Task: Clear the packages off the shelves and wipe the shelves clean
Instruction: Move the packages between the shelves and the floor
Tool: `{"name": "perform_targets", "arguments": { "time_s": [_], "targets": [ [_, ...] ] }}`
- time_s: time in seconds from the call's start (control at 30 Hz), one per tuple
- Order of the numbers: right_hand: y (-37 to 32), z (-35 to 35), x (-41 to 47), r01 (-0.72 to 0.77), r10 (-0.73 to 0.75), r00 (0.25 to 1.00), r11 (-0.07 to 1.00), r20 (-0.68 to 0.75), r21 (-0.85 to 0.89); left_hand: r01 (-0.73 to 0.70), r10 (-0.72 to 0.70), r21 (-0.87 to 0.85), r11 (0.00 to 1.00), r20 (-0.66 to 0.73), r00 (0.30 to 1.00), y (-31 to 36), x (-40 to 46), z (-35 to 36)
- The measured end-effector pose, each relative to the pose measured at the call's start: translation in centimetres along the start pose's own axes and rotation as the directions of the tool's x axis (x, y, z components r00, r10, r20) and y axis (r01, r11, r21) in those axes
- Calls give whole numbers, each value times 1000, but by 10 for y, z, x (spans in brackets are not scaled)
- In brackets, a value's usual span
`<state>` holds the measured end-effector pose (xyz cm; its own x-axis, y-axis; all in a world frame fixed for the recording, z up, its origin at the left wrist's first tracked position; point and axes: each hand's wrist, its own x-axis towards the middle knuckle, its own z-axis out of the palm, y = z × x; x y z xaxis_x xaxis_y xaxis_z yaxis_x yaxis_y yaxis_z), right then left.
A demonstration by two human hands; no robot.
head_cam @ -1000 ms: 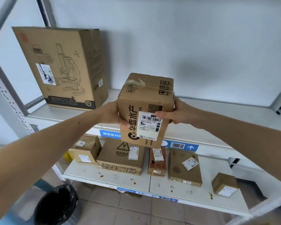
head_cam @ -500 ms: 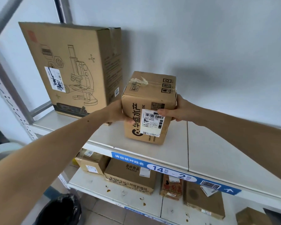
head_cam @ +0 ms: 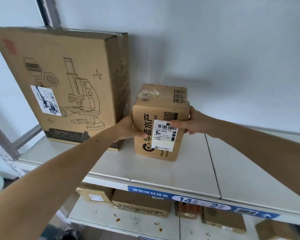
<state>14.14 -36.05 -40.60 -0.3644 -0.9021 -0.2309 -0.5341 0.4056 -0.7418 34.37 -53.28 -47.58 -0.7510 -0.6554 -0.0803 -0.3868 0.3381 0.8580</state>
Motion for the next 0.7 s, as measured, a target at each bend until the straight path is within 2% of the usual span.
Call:
{"name": "perform_targets", "arguments": {
  "time_s": [0.1, 0.33, 0.5, 0.6, 0.7],
  "targets": [
    [2, 2, 1, -34, 33, 999, 999, -11, -11, -5, 5, -15, 1000, -11, 1000, -6, 3, 5],
    [0, 5, -3, -78, 78, 997, 997, -15, 12, 87, -87, 7, 996, 23, 996, -31, 7, 16],
    [6, 8, -5, -116, 115, 993, 993, -28, -17, 202, -215, 280, 939, 19, 976, -20, -13, 16],
    [11, 10, -12, -149, 148, 989, 988, -29, -45, 278, -357, 437, 855, 109, 928, -12, -29, 16],
    [21, 11, -28, -184, 185, 983, 973, -5, -137, 211, -396, 579, 788, 213, 893, -3, -43, 19]
  ]
}}
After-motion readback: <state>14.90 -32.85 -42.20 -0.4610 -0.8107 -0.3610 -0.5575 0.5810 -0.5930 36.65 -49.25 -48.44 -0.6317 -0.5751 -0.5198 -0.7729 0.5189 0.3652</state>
